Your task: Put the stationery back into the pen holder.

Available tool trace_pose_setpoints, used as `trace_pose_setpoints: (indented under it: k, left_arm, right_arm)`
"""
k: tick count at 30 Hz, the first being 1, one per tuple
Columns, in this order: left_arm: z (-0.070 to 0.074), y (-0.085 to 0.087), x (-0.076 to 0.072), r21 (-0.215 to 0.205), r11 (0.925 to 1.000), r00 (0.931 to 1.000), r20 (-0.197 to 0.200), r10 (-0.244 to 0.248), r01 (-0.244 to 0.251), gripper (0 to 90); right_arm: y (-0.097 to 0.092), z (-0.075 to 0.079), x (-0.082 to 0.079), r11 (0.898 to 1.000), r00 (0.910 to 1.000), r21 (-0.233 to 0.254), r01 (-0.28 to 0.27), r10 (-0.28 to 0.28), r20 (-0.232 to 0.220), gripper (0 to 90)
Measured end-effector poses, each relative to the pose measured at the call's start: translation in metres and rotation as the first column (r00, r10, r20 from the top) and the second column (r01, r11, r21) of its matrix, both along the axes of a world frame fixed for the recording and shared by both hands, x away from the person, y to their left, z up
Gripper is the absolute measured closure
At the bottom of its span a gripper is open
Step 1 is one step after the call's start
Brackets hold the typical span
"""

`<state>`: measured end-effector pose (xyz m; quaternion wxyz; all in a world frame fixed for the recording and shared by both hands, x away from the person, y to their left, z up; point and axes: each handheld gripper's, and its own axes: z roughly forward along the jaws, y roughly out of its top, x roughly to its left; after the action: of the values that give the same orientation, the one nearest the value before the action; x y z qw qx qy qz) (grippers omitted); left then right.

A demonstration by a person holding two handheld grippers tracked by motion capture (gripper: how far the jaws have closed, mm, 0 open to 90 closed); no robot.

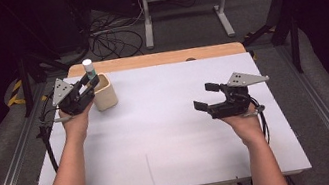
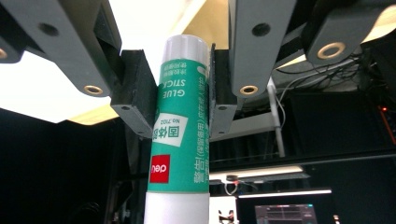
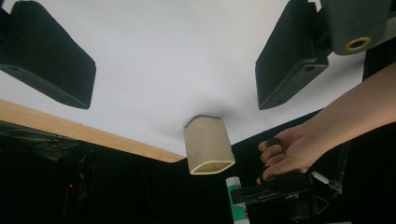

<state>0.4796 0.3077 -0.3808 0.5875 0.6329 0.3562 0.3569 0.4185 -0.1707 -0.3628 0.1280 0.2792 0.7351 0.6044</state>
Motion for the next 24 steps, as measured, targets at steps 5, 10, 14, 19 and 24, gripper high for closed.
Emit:
trace_pose_setpoints:
  k: [5, 10, 14, 19, 24]
  left_arm:
    - [-0.008, 0.003, 0.009, -0.029, 0.9994, 0.9996, -0.017, 0.02, -0.021, 65.3]
    - [-0.018, 0.005, 0.016, -0.039, 0.9984, 0.9988, -0.03, 0.039, -0.04, 65.3]
    - [-0.024, 0.006, 0.021, -0.04, 0.9975, 0.9975, -0.042, 0.057, -0.058, 65.2]
    - [-0.028, 0.007, 0.023, -0.044, 0.9967, 0.9967, -0.047, 0.066, -0.068, 65.2]
    - [-0.031, 0.007, 0.026, -0.033, 0.9973, 0.9967, -0.05, 0.064, -0.065, 65.2]
  right_arm:
    - [0.001, 0.0, 0.0, 1.0, 1.0, -0.007, -0.005, 0.005, 0.0, 12.9]
    - [0.002, 0.0, 0.0, 1.0, 1.0, -0.011, -0.002, 0.002, -0.001, 12.9]
    - [0.002, -0.001, 0.0, 1.0, 1.0, -0.014, -0.001, 0.001, -0.001, 13.0]
    - [0.001, -0.001, 0.0, 1.0, 1.0, -0.008, 0.003, -0.003, -0.001, 12.9]
    - [-0.001, 0.0, -0.001, 1.0, 0.9996, 0.001, 0.023, -0.023, 0.02, 13.0]
